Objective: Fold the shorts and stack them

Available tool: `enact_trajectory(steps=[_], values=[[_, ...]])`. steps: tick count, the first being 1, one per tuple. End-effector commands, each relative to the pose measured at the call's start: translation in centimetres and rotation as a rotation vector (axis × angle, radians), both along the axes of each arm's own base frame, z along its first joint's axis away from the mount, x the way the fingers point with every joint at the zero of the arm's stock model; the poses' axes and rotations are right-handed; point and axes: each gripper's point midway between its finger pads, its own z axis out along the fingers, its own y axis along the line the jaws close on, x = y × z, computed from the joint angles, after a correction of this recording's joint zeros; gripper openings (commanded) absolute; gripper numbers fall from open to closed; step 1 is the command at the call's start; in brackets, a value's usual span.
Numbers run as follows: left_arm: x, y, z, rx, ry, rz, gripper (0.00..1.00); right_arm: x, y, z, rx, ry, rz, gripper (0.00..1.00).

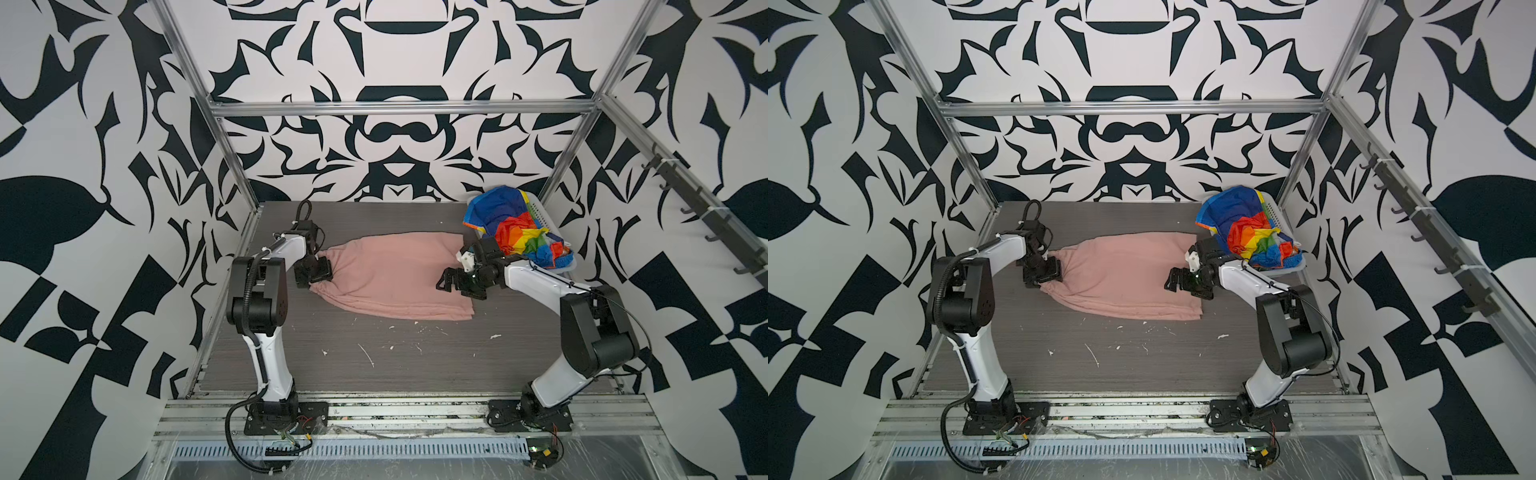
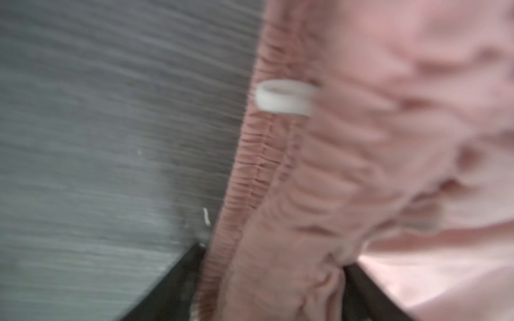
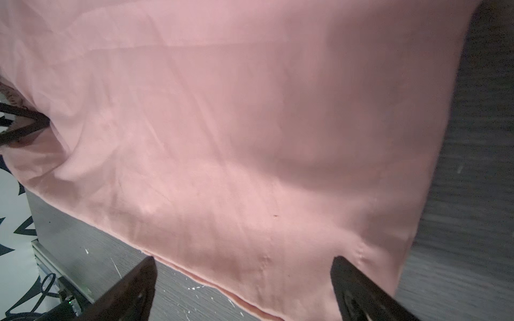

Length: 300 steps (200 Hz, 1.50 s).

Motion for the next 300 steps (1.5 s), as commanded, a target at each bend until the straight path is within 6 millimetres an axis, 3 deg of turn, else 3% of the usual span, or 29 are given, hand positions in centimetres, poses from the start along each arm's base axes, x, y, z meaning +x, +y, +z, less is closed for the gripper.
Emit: enact_trajectory(steps=[1, 21, 50, 76, 102, 130, 156, 195, 219, 250, 278, 281, 300], values=[[-1.6, 0.8, -1.5, 0.091, 0.083, -0.049, 0.42, 0.4, 0.2, 0.5, 0.03, -0.017, -0.005, 1.0], [-1.4, 0.4, -1.1, 0.125, 0.067, -0.083, 0.19, 0.6, 0.1, 0.2, 0.026, -0.014, -0.009, 1.0], [-0.8, -1.0, 0.5, 0.145, 0.012, -0.128, 0.0, 0.9, 0.0, 0.3, 0.016, -0.014, -0.014, 1.0], [0.2, -2.5, 3.7, 0.164, -0.062, -0.164, 0.0, 1.5, -0.1, 2.1, 0.007, -0.042, -0.022, 0.99], [1.7, -3.8, 8.7, 0.241, -0.161, -0.212, 0.0, 3.2, 0.9, 5.5, 0.059, -0.113, -0.033, 1.0], [2.9, -6.4, 13.5, 0.269, -0.248, -0.267, 0.0, 5.6, 4.3, 7.5, 0.129, -0.158, 0.016, 1.0], [3.1, -8.6, 16.0, 0.289, -0.282, -0.315, 0.0, 9.4, 7.4, 8.1, 0.235, -0.183, 0.001, 1.0], [2.6, -10.5, 16.6, 0.293, -0.288, -0.359, 0.0, 15.4, 12.5, 9.9, 0.416, -0.212, -0.01, 1.0], [2.3, -11.0, 16.1, 0.284, -0.275, -0.37, 0.0, 18.1, 15.4, 8.7, 0.461, -0.171, -0.008, 1.0], [2.4, -11.6, 16.0, 0.273, -0.275, -0.377, 0.0, 20.4, 17.6, 6.8, 0.494, -0.127, -0.026, 1.0], [2.4, -12.0, 15.8, 0.252, -0.276, -0.383, 0.0, 22.1, 18.4, 5.4, 0.5, -0.115, -0.049, 1.0], [2.4, -12.0, 15.7, 0.251, -0.276, -0.383, 0.0, 22.3, 18.4, 4.3, 0.493, -0.104, -0.054, 1.0], [2.3, -12.5, 15.0, 0.219, -0.262, -0.389, 0.0, 23.4, 18.7, 3.0, 0.469, -0.117, -0.04, 1.0]])
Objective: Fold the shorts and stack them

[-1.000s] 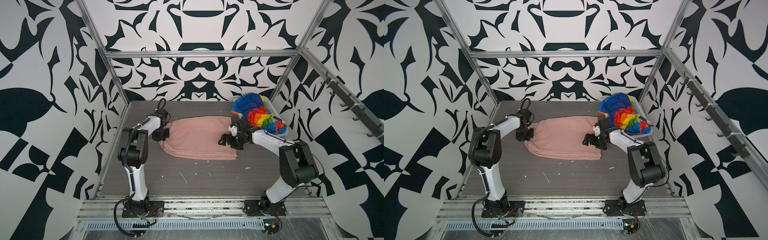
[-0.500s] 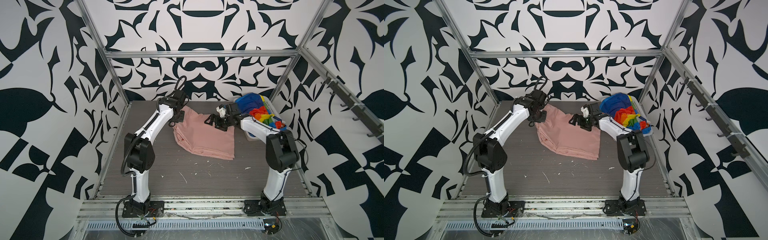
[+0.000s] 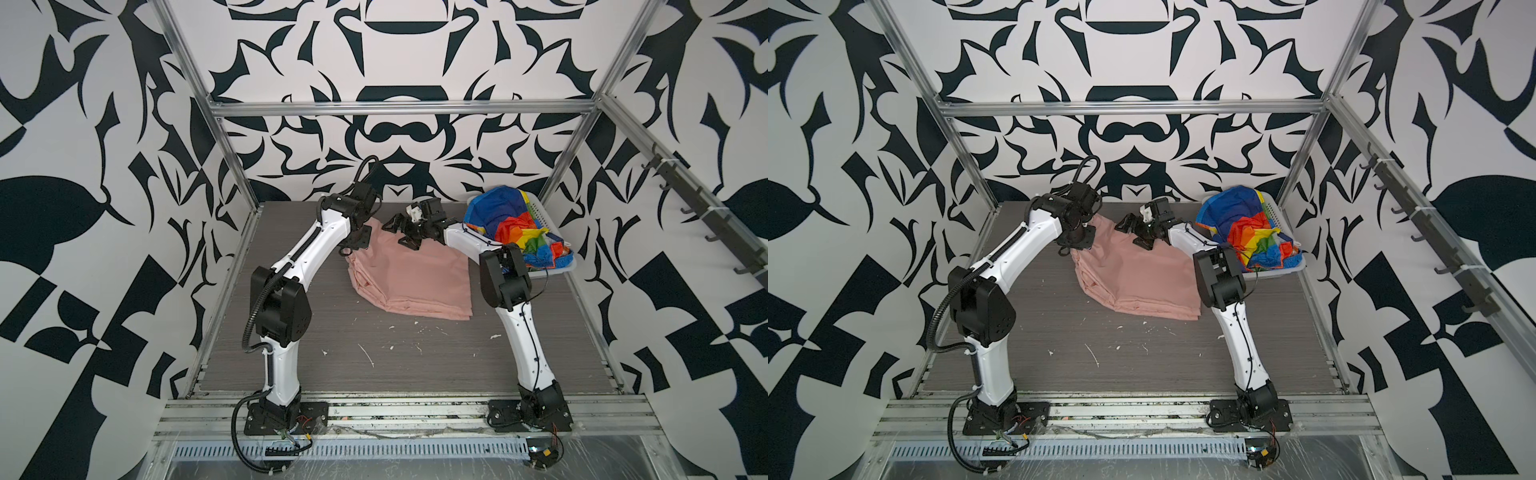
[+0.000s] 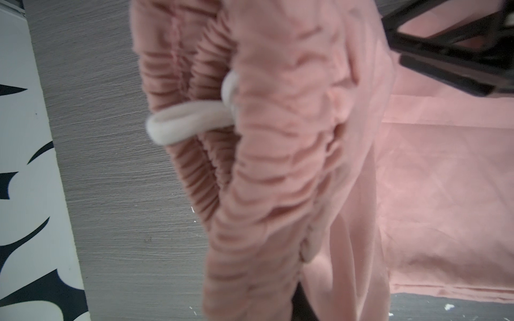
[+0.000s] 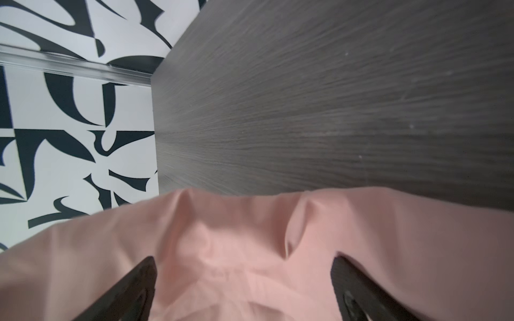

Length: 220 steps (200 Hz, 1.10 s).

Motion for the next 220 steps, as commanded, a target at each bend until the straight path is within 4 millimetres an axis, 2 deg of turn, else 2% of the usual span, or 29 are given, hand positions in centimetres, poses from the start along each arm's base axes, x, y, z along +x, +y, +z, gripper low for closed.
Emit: enact_trajectory(steps=[1, 15, 23, 46, 56, 58, 62, 86, 112, 120, 141, 160, 201, 220], values=[[-0.8, -0.6, -1.2, -0.022, 0.055, -0.012, 0.0, 1.5, 0.9, 1.8, 0.018, -0.053, 0.008, 1.0], [-0.8, -0.9, -1.5, -0.041, 0.064, -0.013, 0.0, 2.1, 0.6, 0.9, -0.03, -0.065, 0.027, 1.0], [-0.9, -1.1, -1.7, -0.047, 0.069, -0.012, 0.0, 2.3, 0.6, 1.2, -0.033, -0.074, 0.036, 1.0], [-0.8, -1.1, -1.5, -0.055, 0.065, -0.007, 0.0, 1.7, 0.4, 4.0, -0.02, -0.119, 0.061, 1.0], [-0.9, -1.1, -1.2, -0.052, 0.06, -0.006, 0.0, 0.7, -0.1, 6.2, -0.023, -0.143, 0.074, 1.0], [-0.9, -1.1, -1.1, -0.054, 0.057, -0.006, 0.0, 0.4, -0.1, 6.0, -0.027, -0.139, 0.078, 1.0], [-0.9, -1.1, -0.9, -0.055, 0.055, -0.005, 0.0, -0.3, -0.4, 7.5, -0.028, -0.158, 0.083, 1.0], [-1.0, -1.2, -0.2, -0.078, 0.043, 0.001, 0.0, -5.7, -2.2, 9.3, -0.041, -0.137, 0.106, 1.0], [-1.1, -1.5, 0.2, -0.109, 0.03, 0.009, 0.0, -13.5, -3.1, 7.4, -0.047, -0.074, 0.166, 1.0], [-1.1, -1.6, 0.3, -0.119, 0.031, 0.013, 0.0, -16.0, -3.2, 6.1, -0.051, -0.04, 0.193, 1.0], [-1.2, -1.8, 0.4, -0.135, 0.031, 0.019, 0.0, -20.2, -2.5, 4.0, -0.054, 0.009, 0.266, 1.0], [-1.1, -1.9, 0.6, -0.149, 0.025, 0.025, 0.0, -22.0, -2.2, 2.4, -0.085, 0.035, 0.304, 1.0], [-1.3, -2.0, 1.3, -0.158, 0.014, 0.025, 0.0, -23.2, -2.1, -1.3, -0.114, 0.112, 0.323, 1.0], [-1.5, -1.7, 1.3, -0.148, 0.013, 0.023, 0.0, -24.0, -2.0, -2.2, -0.115, 0.142, 0.335, 1.0]])
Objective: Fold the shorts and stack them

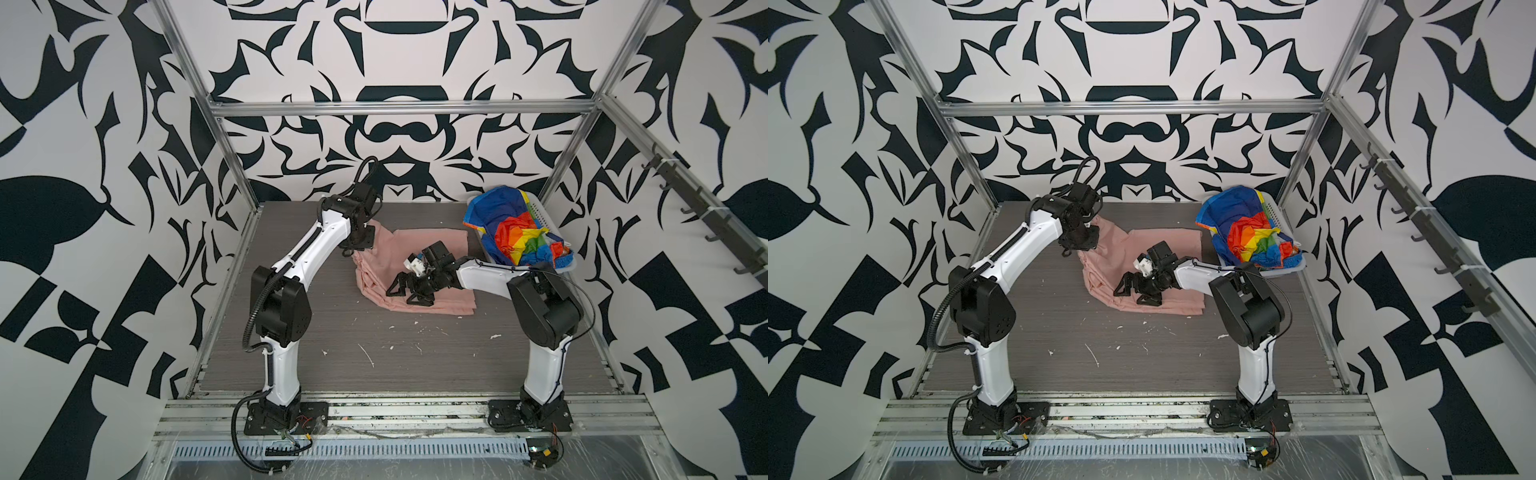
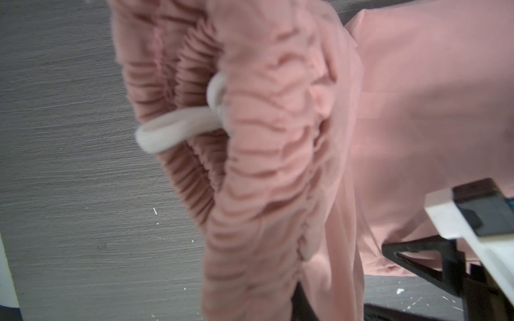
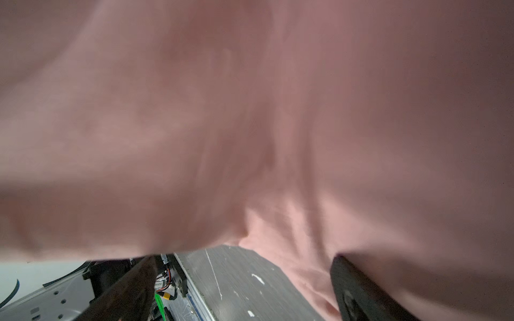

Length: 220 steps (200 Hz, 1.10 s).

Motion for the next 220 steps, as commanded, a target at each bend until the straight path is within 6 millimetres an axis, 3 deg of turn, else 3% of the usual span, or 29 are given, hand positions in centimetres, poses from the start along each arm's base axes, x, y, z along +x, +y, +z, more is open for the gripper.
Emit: enact_trajectory(steps=[1, 15, 32, 48, 57, 84, 114, 137, 154, 179, 220], values=[[-1.0, 0.3, 1.8, -0.019, -0.021, 0.001, 0.0, -0.4, 0.1, -0.1, 0.01, -0.019, 0.018, 1.0], [-1.1, 0.9, 1.5, 0.018, -0.018, -0.001, 0.0, -0.6, 0.1, 1.1, 0.029, -0.031, 0.028, 1.0], [-1.1, 2.7, 1.5, 0.092, -0.015, 0.016, 0.0, 0.1, -0.8, 4.7, 0.041, -0.108, 0.017, 1.0], [-1.2, 4.4, 1.8, 0.135, -0.009, 0.037, 0.0, 1.5, -3.8, 7.8, -0.011, -0.2, -0.04, 1.0], [-1.2, 5.2, 2.0, 0.149, -0.01, 0.045, 0.0, 2.3, -5.9, 8.3, -0.058, -0.223, -0.084, 1.0], [-1.3, 6.8, 2.7, 0.212, -0.025, 0.032, 0.0, 4.0, -13.0, 6.2, -0.236, -0.18, -0.212, 1.0], [-0.7, 7.4, 3.6, 0.277, -0.021, 0.021, 0.0, 4.3, -15.9, 3.8, -0.36, -0.168, -0.239, 1.0], [-0.5, 8.4, 4.3, 0.35, -0.014, 0.026, 0.0, 3.9, -15.9, 2.3, -0.37, -0.151, -0.222, 1.0], [-0.6, 8.0, 4.8, 0.343, -0.014, 0.024, 0.0, 3.7, -15.1, 1.8, -0.343, -0.14, -0.216, 1.0], [-0.9, 5.1, 5.1, 0.322, -0.027, -0.021, 0.0, 3.4, -13.4, 1.1, -0.345, -0.138, -0.182, 1.0], [-1.9, -1.1, 2.9, 0.305, 0.036, -0.111, 0.02, 3.1, -11.2, -0.2, -0.326, -0.115, -0.154, 1.0]])
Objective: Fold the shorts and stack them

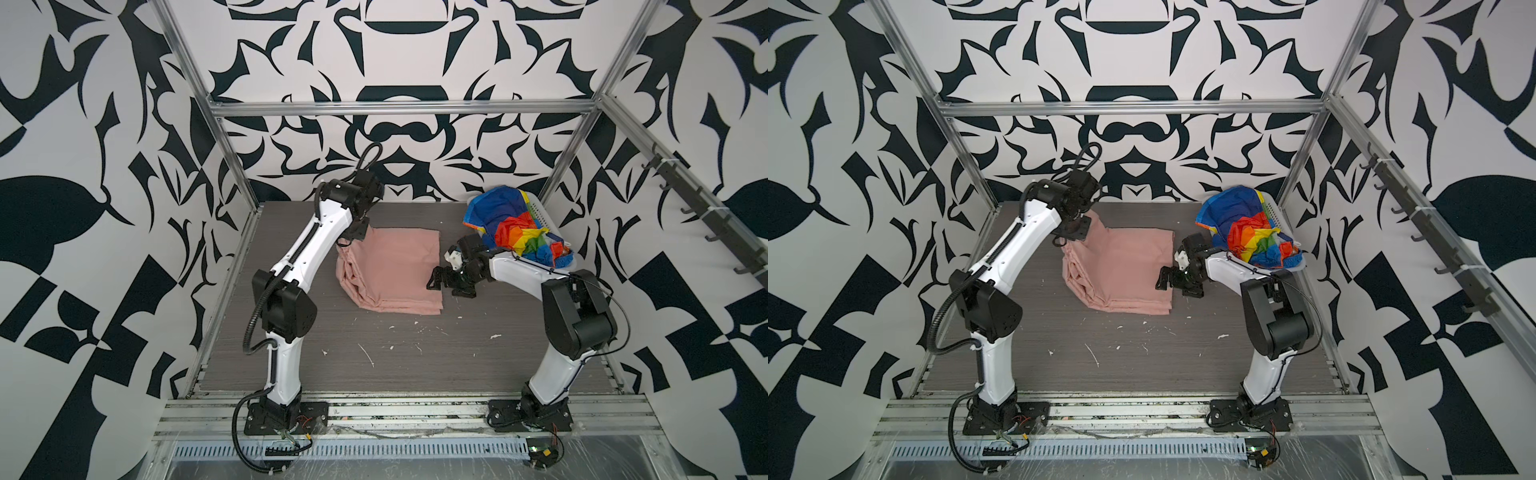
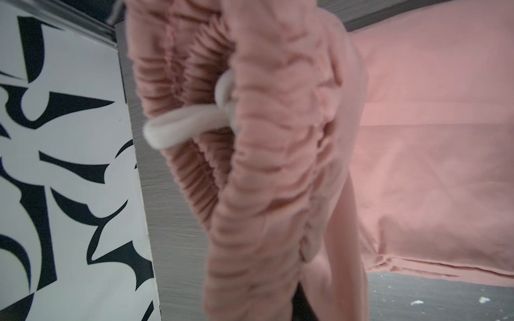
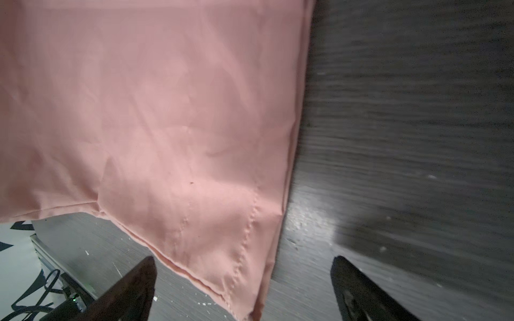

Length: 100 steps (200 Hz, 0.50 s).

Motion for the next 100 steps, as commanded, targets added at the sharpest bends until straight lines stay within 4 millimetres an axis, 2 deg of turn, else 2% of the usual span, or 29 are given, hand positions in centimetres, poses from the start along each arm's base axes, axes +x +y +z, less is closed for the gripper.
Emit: enact_trajectory(steps=[1, 20, 47, 65, 100], values=[[-2.0, -2.8, -2.3, 0.03, 0.111, -0.034, 0.02, 0.7, 1.3, 0.7, 0.023, -0.029, 0.004, 1.0], [-2.3, -5.4, -3.7, 0.006, 0.154, -0.054, 0.04, 0.5, 2.0, 0.4, 0.035, -0.024, 0.009, 1.0], [-2.6, -9.7, -5.3, -0.113, 0.203, -0.084, 0.06, 0.1, 2.2, 0.0, 0.05, -0.015, 0.005, 1.0], [-2.8, -11.9, -6.6, -0.2, 0.234, -0.091, 0.08, -0.2, 2.3, -0.4, 0.063, -0.003, 0.003, 1.0], [-2.2, -14.1, -9.8, -0.292, 0.264, -0.084, 0.24, -0.7, 2.8, -0.5, 0.108, 0.011, 0.001, 1.0]])
